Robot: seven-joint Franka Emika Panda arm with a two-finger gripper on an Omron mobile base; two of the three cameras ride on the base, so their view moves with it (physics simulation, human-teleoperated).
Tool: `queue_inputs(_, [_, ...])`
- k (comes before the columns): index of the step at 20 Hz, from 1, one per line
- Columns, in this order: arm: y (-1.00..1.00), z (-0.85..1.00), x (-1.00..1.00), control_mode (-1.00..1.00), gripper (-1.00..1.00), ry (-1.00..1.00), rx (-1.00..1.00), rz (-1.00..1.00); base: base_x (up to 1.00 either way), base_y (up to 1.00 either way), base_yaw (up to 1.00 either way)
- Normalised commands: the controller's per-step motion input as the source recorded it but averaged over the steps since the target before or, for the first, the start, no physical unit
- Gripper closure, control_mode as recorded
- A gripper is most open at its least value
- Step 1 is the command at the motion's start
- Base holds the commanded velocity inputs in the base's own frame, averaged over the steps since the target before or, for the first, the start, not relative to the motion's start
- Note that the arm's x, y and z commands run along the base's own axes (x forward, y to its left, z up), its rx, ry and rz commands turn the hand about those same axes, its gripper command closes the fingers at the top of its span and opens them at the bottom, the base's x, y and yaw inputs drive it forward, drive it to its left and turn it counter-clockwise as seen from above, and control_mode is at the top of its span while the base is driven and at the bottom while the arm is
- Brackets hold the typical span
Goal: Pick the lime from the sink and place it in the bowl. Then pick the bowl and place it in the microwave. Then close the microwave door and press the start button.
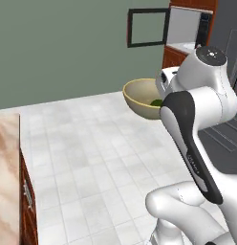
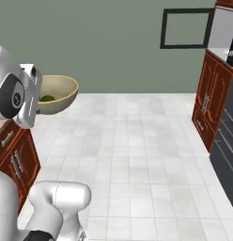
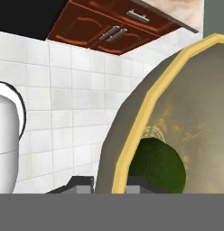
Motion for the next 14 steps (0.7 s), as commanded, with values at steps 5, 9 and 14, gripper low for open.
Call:
queue_inputs(5, [0.0,0.0,0.0,1.0,1.0,0.0,0.0,0.0,1.0,0.0,-0.02])
queue_inputs(9, [0.0,0.0,0.0,1.0,1.0,0.0,0.0,0.0,1.0,0.0,-0.05])
queue_inputs(14, [0.0,0.0,0.0,1.0,1.0,0.0,0.0,0.0,0.91,-0.02,-0.55])
